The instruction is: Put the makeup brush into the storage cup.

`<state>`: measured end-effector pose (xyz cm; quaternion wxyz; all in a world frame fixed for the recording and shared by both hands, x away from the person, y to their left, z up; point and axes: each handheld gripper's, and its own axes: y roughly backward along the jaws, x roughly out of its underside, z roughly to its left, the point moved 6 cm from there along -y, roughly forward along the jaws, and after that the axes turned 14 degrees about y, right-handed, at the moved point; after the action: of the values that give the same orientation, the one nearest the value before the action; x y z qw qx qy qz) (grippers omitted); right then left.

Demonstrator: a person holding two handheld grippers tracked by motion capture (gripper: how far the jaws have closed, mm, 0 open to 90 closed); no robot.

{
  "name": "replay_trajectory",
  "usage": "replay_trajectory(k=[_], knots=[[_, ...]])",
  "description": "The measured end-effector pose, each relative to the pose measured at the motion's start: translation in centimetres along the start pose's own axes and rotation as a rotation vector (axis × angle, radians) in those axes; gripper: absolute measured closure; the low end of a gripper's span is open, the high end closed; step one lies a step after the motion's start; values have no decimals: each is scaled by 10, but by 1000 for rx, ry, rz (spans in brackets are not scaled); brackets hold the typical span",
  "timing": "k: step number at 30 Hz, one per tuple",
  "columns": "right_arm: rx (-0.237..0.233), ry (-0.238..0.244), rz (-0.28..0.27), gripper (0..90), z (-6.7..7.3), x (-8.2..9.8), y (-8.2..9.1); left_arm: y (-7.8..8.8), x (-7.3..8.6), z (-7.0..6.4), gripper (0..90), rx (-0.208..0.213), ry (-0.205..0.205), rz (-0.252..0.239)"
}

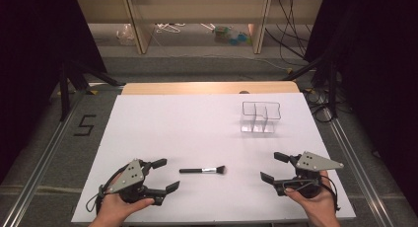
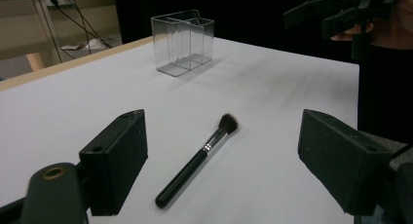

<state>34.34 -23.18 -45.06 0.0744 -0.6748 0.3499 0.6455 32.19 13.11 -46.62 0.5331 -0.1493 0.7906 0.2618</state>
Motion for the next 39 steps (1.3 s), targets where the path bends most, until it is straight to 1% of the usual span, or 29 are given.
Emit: replay_trajectory(k=[1, 2, 4, 6, 8, 9, 10, 11, 12, 13, 14, 15, 16, 17, 18, 19, 22, 23, 25, 26, 27, 28, 30, 32, 33, 34, 36, 37, 39], knots=[[9, 8, 39, 168, -1, 1, 3, -1, 1, -2, 184, 5, -12, 8], [-1, -1, 4, 168, 1, 0, 1, -1, 1, -3, 184, 8, -21, 13], [7, 10, 19, 168, 0, 0, 2, -3, 2, -7, 187, 20, -35, 20], [9, 6, 17, 168, 0, 0, 2, -3, 3, -7, 191, 6, -58, 41], [15, 1, 21, 168, -1, 0, 4, -4, 4, -9, 194, 4, -66, 62], [15, -5, 18, 168, -1, 0, 4, -5, 2, -9, 195, 9, -93, 76], [14, -7, 6, 168, -1, 0, 3, -6, 0, -9, 199, 1, -105, 94], [8, -28, 18, 168, 0, 0, 4, -7, -2, -8, 204, -9, -122, 115], [19, -14, 29, 168, -2, 1, 4, -7, -4, -8, 208, -15, -137, 127], [23, -8, 27, 168, -3, 2, 4, -9, -7, -8, 214, -14, -162, 154], [20, -28, 40, 168, -2, 2, 5, -10, -8, -8, 220, -14, -159, 168], [22, -29, 39, 168, -2, 2, 4, -12, -10, -6, 222, -25, -187, 206], [29, -13, 28, 168, -3, 2, 4, -13, -11, -6, 227, -25, -196, 227], [22, -31, 36, 168, -2, 2, 5, -13, -11, -6, 229, -25, -196, 227], [18, -39, 17, 168, -1, 2, 3, -19, -14, -5, 229, -29, -228, 284], [29, -20, 7, 168, -3, 1, 3, -22, -16, -5, 231, -33, -244, 301], [33, -18, 5, 168, -4, 1, 3, -32, -22, -6, 252, -29, -314, 366], [32, -19, 4, 168, -4, 1, 3, -35, -22, -6, 254, -22, -328, 387], [30, -22, 2, 168, -4, 1, 3, -43, -24, -6, 260, -10, -391, 438], [34, -20, 42, 168, -4, 3, 7, -46, -24, -6, 274, -5, -404, 454], [36, -20, 43, 168, -4, 3, 7, -52, -24, -5, 278, 2, -420, 488], [27, -32, 51, 168, -3, 3, 7, -56, -24, -4, 277, 4, -432, 505], [34, -24, 42, 168, -4, 3, 7, -64, -24, -1, 282, -1, -459, 547], [28, -42, 17, 168, -3, 3, 4, -71, -24, 0, 286, -2, -481, 576], [23, -50, 20, 168, -2, 3, 4, -74, -24, 0, 286, 1, -492, 595], [34, -30, 29, 168, -4, 3, 5, -77, -24, -1, 287, 7, -500, 606], [35, -32, 26, 168, -4, 3, 5, -83, -23, -1, 297, 12, -522, 642], [35, -33, 26, 168, -4, 3, 5, -87, -22, 0, 298, 14, -545, 672], [35, -32, 24, 168, -4, 3, 5, -92, -20, 0, 302, 21, -554, 700]])
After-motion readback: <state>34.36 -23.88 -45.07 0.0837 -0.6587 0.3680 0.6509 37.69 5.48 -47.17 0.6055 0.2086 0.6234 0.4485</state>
